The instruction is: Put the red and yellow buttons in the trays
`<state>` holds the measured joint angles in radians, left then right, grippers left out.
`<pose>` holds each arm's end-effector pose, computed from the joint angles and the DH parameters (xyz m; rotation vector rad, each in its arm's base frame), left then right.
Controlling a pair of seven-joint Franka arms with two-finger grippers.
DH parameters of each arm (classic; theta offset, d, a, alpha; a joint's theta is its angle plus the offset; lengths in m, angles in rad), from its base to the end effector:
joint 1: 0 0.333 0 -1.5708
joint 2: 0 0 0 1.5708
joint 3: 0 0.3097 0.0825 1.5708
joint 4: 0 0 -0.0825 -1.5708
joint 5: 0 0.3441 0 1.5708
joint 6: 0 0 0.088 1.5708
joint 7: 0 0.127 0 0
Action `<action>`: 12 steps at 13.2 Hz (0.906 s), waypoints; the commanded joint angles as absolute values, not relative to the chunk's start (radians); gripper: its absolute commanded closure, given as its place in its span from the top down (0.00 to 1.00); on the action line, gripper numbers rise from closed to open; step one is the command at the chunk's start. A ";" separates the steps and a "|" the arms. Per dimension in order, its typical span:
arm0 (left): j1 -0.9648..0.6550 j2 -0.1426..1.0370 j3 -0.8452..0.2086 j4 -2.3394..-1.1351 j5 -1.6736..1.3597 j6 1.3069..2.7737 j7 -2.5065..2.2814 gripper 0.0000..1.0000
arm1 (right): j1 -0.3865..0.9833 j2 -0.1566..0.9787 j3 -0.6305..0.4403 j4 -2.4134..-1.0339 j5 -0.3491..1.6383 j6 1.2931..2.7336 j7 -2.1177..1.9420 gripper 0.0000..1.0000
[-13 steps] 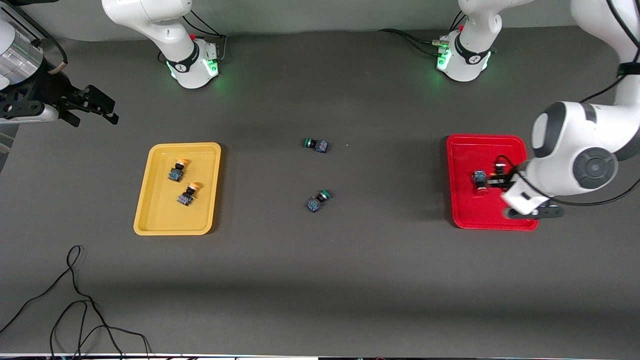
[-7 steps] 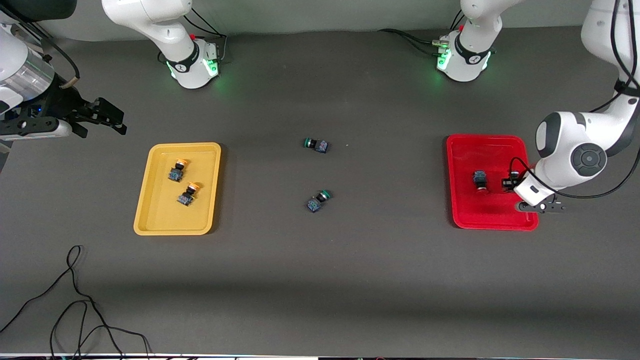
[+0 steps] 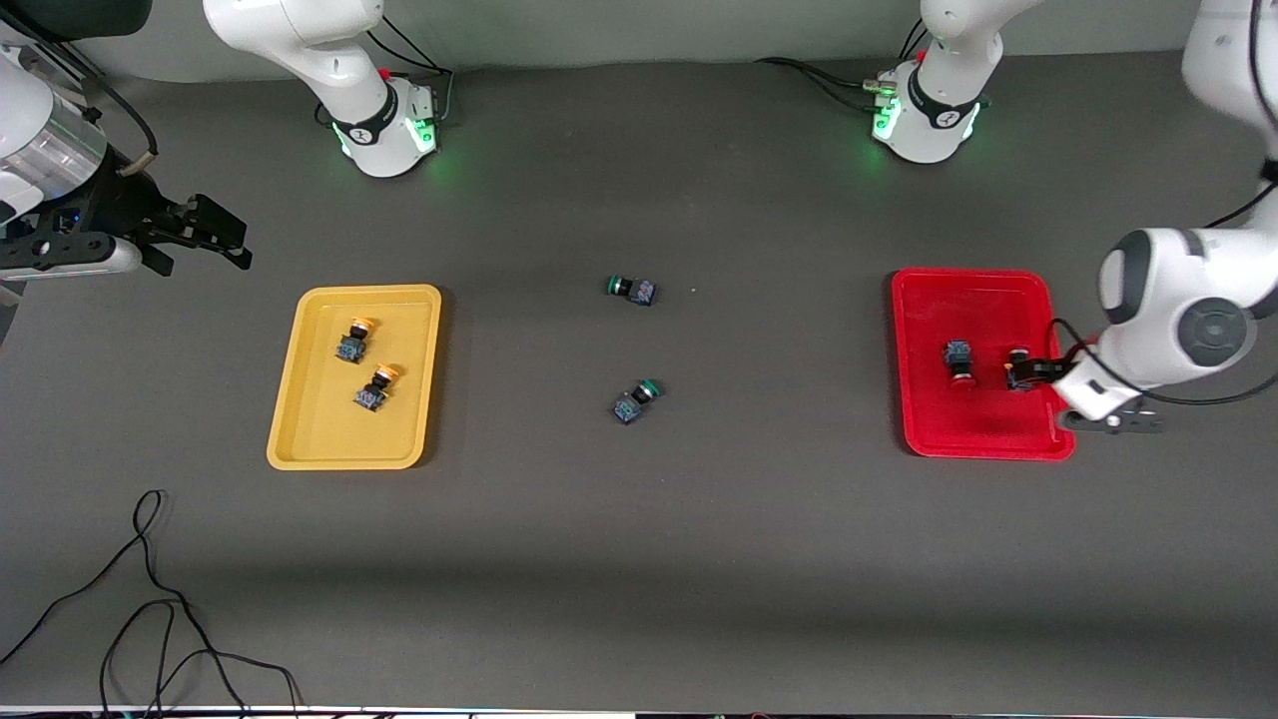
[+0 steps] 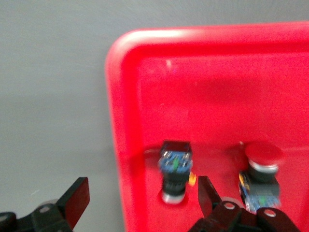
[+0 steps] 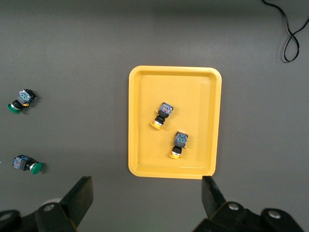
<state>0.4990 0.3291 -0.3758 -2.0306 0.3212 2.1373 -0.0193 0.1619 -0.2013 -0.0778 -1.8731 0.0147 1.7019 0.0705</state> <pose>0.5331 0.0891 0.2820 -3.0038 0.0752 0.2930 0.4600 0.0374 0.5758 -3.1089 -0.0206 -0.0421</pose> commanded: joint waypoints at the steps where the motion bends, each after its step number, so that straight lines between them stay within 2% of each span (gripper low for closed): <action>1: 0.494 0.244 -0.390 -1.901 0.232 1.926 0.088 1.00 | 0.166 -0.183 -0.081 -1.844 -0.005 1.683 0.060 1.00; 5: 0.489 0.158 -0.394 -1.715 0.155 1.654 0.137 1.00 | 0.166 -0.175 -0.081 -1.829 -0.005 1.669 0.055 1.00; 9: 0.451 0.011 -0.381 -1.698 0.037 1.592 0.135 1.00 | 0.163 -0.167 -0.089 -1.790 -0.005 1.666 0.055 1.00; 10: 0.378 -0.006 -0.330 -1.697 0.034 1.579 0.127 1.00 | 0.163 -0.164 -0.089 -1.786 -0.005 1.664 0.054 1.00; 12: 0.161 -0.026 -0.145 -1.695 0.019 1.571 0.112 1.00 | 0.163 -0.149 -0.089 -1.772 -0.005 1.640 0.054 1.00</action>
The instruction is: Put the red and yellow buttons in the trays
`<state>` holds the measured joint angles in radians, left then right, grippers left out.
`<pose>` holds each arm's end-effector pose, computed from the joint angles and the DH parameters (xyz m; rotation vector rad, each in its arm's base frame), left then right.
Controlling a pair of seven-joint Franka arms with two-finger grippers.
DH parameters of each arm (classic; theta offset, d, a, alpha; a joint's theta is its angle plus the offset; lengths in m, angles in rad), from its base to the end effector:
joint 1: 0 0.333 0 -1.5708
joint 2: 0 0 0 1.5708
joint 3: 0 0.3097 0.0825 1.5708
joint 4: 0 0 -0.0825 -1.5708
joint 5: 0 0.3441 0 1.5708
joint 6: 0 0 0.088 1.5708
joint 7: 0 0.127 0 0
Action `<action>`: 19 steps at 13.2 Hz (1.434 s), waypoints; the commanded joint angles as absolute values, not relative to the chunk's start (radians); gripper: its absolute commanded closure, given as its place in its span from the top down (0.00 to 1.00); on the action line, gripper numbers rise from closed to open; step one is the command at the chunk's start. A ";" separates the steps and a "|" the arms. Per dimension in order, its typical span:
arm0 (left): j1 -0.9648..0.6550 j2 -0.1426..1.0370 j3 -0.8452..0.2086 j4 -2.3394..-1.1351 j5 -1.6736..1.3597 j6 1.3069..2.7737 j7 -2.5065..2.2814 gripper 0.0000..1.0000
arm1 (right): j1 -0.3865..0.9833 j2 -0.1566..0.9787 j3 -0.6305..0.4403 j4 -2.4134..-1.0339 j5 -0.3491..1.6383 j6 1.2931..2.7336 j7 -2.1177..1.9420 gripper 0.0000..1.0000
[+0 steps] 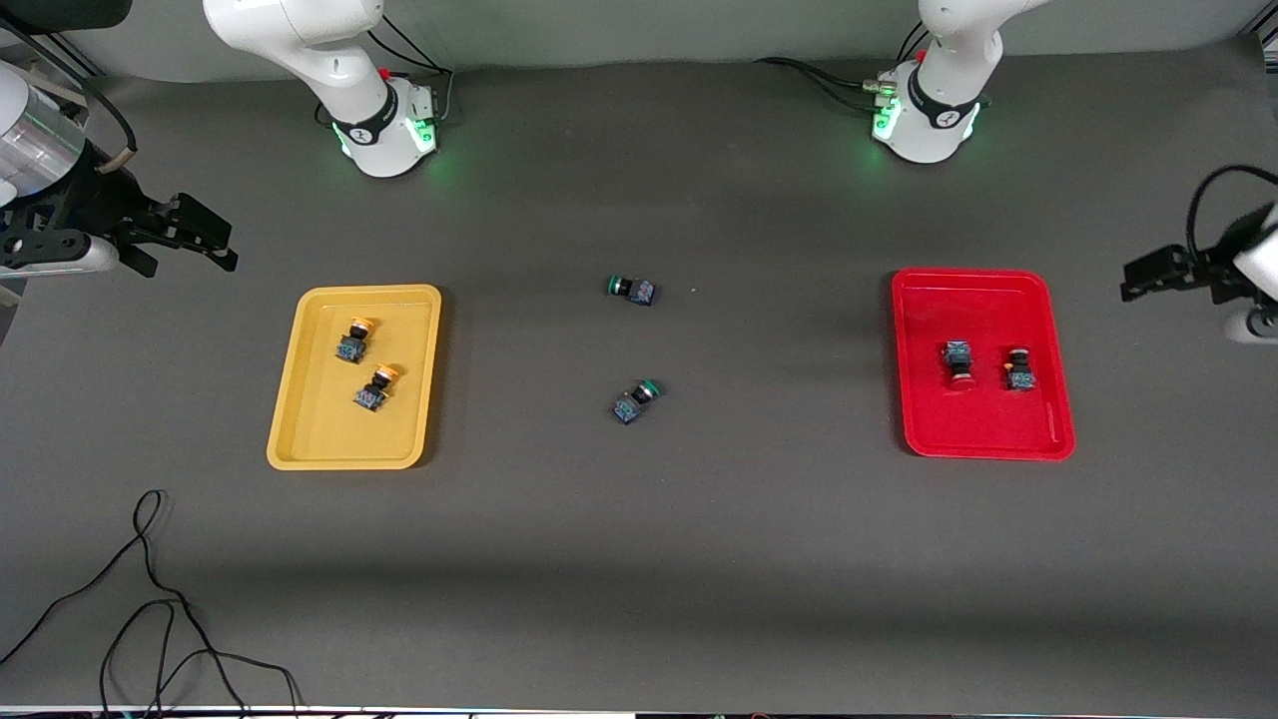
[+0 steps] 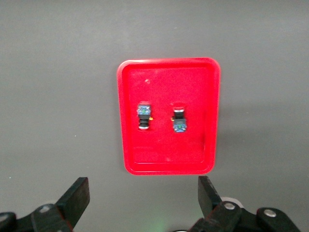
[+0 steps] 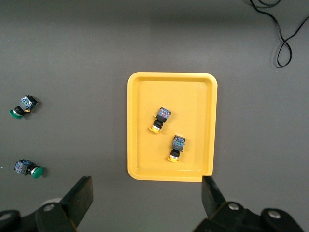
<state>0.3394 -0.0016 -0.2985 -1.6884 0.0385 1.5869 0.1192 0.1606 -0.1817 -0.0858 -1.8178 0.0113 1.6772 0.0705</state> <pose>0.5076 0.0255 0.5499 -3.1042 0.1255 0.1598 0.4661 0.0329 0.5888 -3.1114 -0.0069 -0.0597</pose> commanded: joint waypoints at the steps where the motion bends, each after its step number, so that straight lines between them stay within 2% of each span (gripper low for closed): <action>1: 0.059 -0.034 -0.064 -1.695 0.018 1.559 0.091 1.00 | 0.164 -0.140 -0.089 -1.769 -0.005 1.631 0.054 1.00; 2: -0.005 -0.037 -0.011 -1.695 0.017 1.555 0.072 1.00 | 0.164 -0.138 -0.089 -1.767 -0.005 1.631 0.054 1.00; 3: -0.029 -0.037 -0.002 -1.692 0.015 1.555 0.060 1.00 | 0.164 -0.140 -0.089 -1.769 -0.006 1.631 0.052 1.00; 9: -0.035 -0.023 0.002 -1.654 -0.032 1.554 0.025 1.00 | 0.164 -0.144 -0.092 -1.767 -0.005 1.609 0.051 1.00; 19: -0.037 -0.020 0.002 -1.655 -0.026 1.551 0.020 1.00 | 0.163 -0.144 -0.094 -1.764 -0.006 1.618 0.060 1.00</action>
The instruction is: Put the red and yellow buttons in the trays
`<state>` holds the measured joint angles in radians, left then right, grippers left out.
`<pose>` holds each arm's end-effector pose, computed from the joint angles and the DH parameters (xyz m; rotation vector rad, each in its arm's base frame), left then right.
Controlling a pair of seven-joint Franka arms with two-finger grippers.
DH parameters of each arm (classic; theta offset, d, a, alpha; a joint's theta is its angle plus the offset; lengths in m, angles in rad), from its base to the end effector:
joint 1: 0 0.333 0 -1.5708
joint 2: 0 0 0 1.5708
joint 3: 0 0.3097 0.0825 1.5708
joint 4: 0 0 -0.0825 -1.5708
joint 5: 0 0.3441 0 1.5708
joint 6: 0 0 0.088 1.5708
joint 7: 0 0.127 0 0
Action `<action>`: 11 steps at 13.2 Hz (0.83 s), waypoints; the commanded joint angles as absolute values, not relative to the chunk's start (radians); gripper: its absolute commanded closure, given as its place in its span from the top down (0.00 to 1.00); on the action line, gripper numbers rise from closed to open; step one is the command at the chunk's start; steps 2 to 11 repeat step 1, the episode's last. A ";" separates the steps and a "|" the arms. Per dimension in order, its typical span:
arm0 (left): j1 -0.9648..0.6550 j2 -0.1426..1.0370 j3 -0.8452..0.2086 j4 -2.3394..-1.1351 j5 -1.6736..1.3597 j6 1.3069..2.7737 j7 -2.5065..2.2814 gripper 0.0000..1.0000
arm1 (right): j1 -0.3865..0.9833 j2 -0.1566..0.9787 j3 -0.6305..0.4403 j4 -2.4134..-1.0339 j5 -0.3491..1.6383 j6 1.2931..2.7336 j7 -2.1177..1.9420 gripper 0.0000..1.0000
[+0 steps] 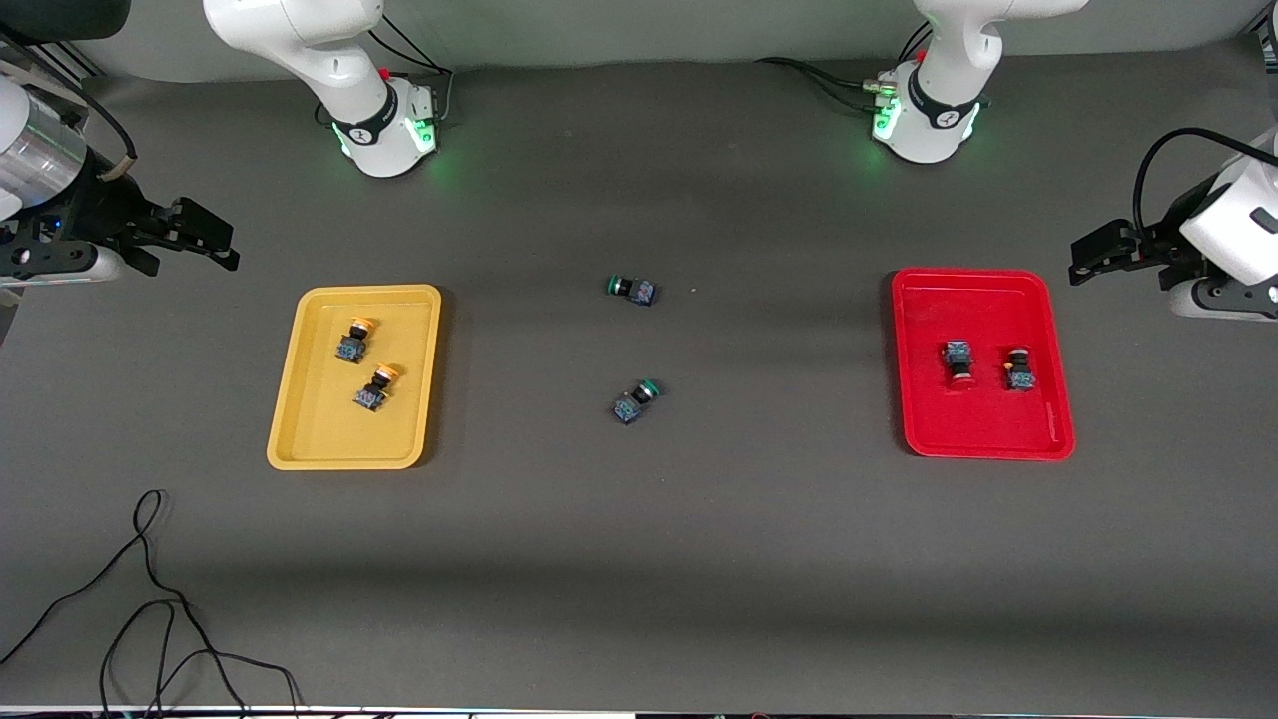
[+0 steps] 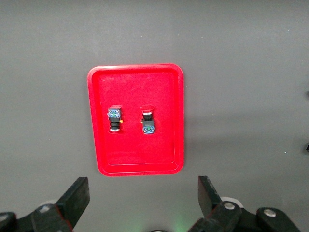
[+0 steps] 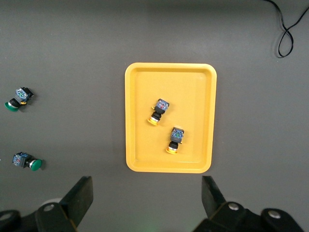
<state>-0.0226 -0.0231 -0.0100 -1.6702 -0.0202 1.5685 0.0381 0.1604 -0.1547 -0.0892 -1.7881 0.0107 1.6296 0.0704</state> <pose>0.5021 -0.0190 0.5671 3.1171 -0.1091 -0.1226 0.4690 0.0318 0.5849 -3.1175 -0.0019 0.0096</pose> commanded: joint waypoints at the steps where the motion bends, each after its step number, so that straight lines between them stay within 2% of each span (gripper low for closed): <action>1: -0.037 -0.020 0.002 -1.655 -0.026 1.551 0.021 1.00 | 0.163 -0.143 -0.094 -1.764 -0.006 1.618 0.060 1.00; 11: -0.037 -0.020 0.002 -1.655 -0.026 1.551 0.021 1.00 | 0.163 -0.143 -0.094 -1.764 -0.006 1.618 0.060 1.00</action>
